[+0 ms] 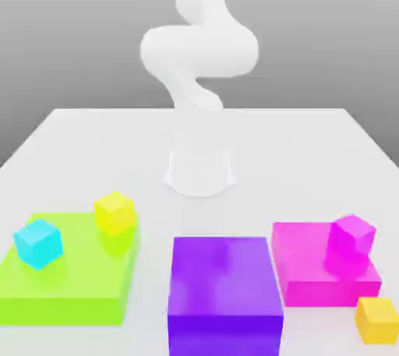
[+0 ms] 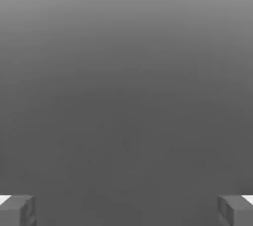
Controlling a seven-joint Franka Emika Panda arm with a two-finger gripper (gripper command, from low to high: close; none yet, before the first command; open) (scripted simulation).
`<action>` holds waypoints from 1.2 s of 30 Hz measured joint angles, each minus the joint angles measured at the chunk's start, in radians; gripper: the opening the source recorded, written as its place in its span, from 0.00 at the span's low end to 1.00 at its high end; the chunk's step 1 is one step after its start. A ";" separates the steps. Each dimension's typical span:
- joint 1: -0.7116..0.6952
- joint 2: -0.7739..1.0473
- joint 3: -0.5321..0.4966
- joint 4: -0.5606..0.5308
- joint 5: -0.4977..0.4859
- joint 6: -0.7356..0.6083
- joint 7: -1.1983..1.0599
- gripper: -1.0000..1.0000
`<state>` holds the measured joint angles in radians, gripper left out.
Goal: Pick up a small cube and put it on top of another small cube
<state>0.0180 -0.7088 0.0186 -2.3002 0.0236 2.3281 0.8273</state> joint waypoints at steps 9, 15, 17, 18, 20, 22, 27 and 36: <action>0.052 0.330 0.102 0.000 0.055 0.101 0.124 0.50; 0.087 0.547 0.179 -0.001 0.034 0.169 0.246 0.50; 0.106 0.621 0.203 -0.001 0.014 0.192 0.296 0.50; 0.118 0.658 0.212 -0.002 0.001 0.203 0.323 0.50; 0.154 0.732 0.220 -0.002 -0.029 0.226 0.379 0.50; 0.180 0.807 0.221 -0.002 -0.061 0.248 0.438 0.50; 0.268 0.993 0.202 -0.001 -0.144 0.300 0.585 0.50; 0.360 1.229 0.129 0.036 -0.228 0.446 0.683 0.00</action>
<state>0.3776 0.5202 0.1478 -2.2646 -0.2044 2.7740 1.5107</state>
